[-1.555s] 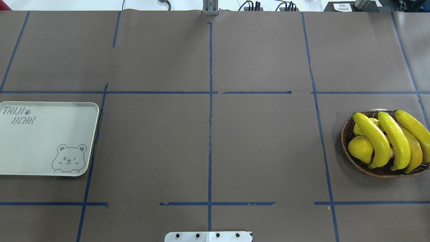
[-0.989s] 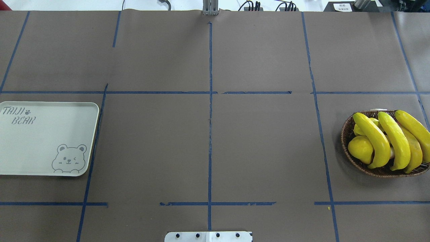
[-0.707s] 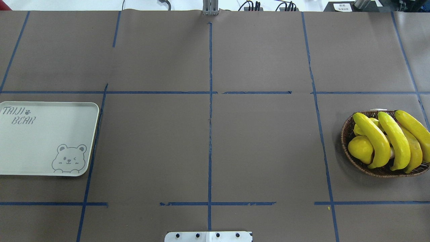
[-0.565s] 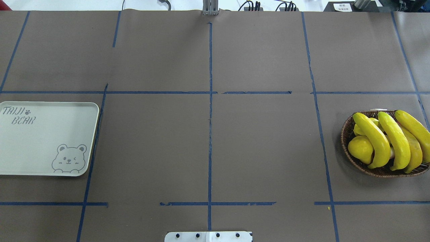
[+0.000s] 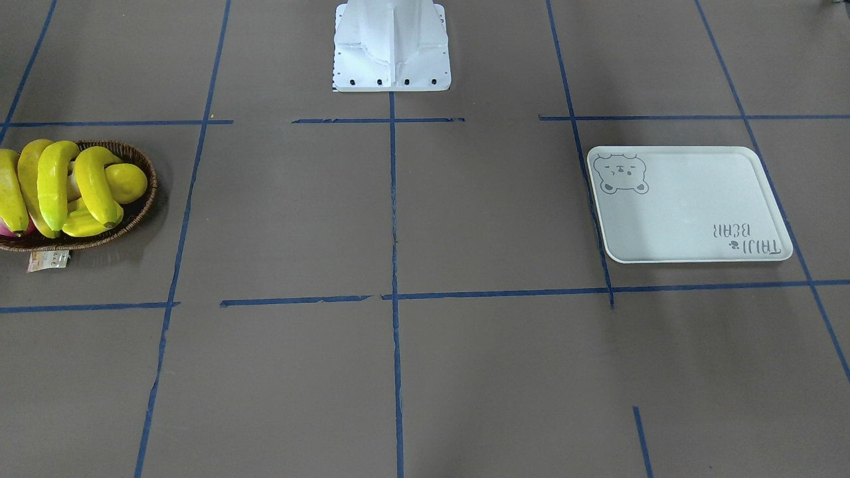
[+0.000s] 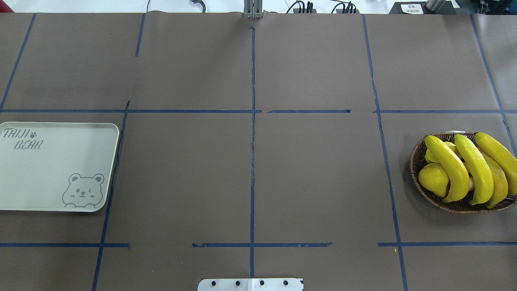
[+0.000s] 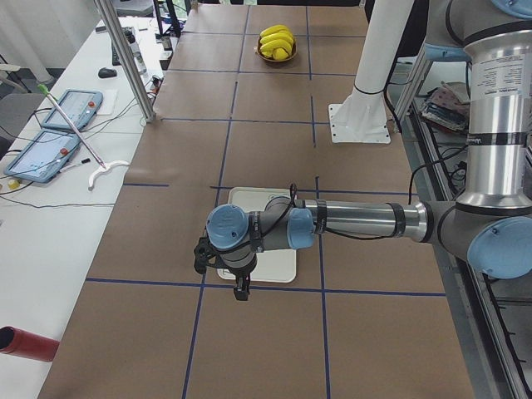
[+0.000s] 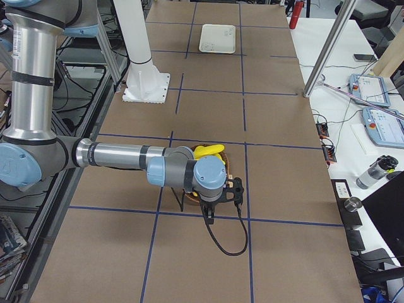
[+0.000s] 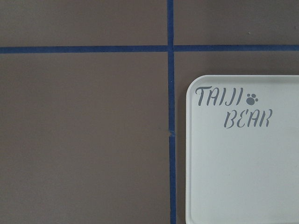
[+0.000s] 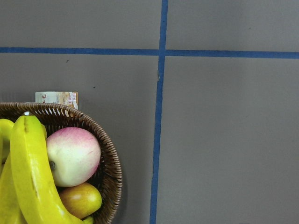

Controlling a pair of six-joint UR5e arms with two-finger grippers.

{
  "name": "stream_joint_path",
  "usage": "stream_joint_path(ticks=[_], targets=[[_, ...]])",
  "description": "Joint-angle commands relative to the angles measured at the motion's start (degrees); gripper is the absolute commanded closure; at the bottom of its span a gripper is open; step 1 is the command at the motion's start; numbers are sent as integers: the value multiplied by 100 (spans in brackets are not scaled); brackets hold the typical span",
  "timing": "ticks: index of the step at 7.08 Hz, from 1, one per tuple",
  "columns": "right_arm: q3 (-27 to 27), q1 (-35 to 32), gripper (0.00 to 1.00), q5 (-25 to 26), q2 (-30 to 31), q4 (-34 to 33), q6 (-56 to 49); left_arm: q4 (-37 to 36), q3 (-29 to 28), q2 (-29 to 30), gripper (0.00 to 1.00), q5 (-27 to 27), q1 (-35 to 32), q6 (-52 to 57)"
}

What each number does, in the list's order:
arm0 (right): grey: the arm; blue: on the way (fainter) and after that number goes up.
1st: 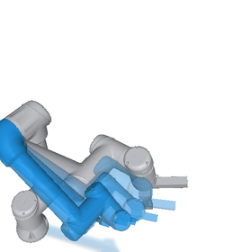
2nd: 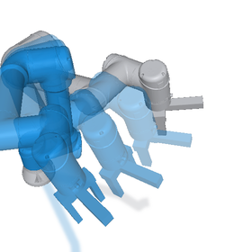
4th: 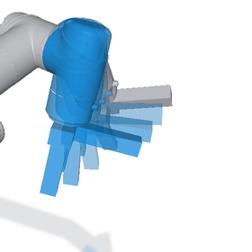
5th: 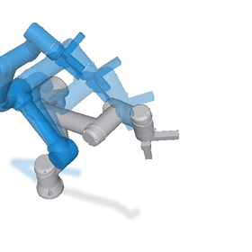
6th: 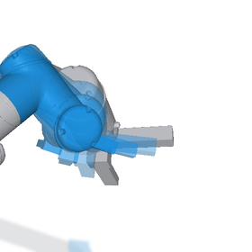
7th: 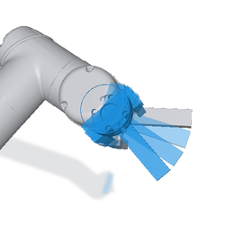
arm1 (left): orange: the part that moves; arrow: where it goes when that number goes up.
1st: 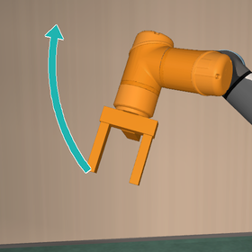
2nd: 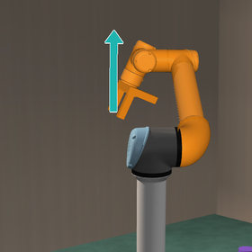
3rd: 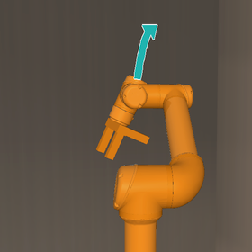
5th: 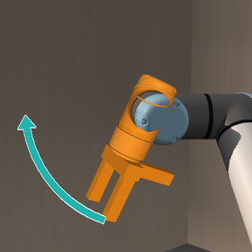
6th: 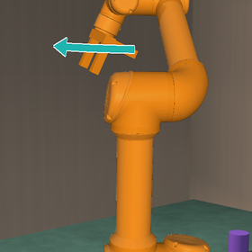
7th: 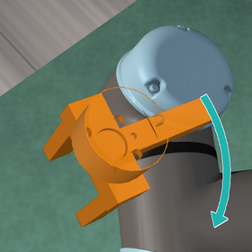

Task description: Transfer all bananas from basket to plate

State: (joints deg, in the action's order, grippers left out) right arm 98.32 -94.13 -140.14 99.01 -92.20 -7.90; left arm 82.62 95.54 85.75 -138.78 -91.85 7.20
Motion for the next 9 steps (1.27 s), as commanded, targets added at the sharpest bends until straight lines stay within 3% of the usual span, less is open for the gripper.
stream_joint_path(ticks=[1,4,7,8,9], targets=[[116,0,0,-40,-30,9,17,0,0,-6,0,0,0,-8],[275,0,0,-5,-136,18,165,0,0,-6,0,0,0,-8],[810,227,0,-13,-92,123,438,0,26,-15,0,0,-9,-8],[959,489,0,56,-83,210,1030,0,35,-15,0,0,-9,1],[1030,849,0,144,12,751,1671,0,53,-15,0,-9,-9,18]])
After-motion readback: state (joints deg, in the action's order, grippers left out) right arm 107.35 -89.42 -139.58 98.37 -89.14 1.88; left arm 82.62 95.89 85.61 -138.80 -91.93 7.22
